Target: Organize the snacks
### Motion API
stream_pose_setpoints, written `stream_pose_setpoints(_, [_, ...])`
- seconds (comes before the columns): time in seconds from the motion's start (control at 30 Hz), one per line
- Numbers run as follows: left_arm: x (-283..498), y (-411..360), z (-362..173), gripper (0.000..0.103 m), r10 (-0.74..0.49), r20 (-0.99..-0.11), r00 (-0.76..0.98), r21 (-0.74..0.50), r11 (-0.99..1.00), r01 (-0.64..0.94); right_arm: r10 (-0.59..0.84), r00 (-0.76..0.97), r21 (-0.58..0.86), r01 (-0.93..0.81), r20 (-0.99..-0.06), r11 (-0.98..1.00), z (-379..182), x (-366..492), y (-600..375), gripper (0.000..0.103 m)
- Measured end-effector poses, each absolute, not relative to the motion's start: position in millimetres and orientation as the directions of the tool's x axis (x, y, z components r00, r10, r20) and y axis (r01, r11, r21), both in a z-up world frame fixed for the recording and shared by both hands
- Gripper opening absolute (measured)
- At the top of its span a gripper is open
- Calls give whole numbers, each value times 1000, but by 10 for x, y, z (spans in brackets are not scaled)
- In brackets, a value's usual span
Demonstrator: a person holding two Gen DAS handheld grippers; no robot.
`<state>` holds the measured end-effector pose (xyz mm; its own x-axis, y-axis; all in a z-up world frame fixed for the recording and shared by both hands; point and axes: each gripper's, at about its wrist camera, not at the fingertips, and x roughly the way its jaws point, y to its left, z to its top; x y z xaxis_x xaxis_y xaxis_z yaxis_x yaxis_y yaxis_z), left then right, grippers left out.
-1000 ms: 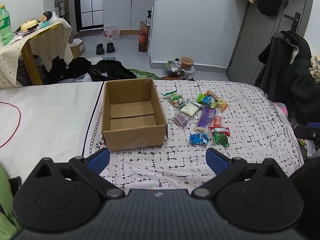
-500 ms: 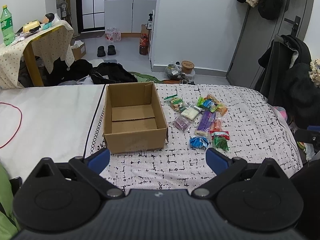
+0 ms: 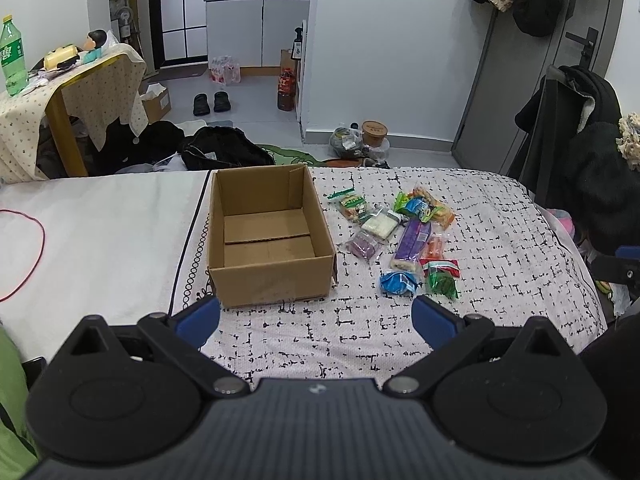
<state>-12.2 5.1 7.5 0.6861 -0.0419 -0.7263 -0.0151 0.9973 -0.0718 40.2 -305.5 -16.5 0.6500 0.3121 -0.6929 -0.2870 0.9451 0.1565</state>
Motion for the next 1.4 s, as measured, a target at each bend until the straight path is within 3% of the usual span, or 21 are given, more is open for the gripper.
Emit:
stream_pose_setpoints(0.9, [310, -57, -158, 101, -91, -716, 692, -26, 994, 104, 320, 644, 187, -268, -695, 945, -444, 579, -3024, 103])
stream_pose_setpoints(1.4, [664, -235, -396, 101, -196, -707, 680, -64, 975, 215, 292, 645, 206, -207, -706, 956, -717, 736, -3124, 103])
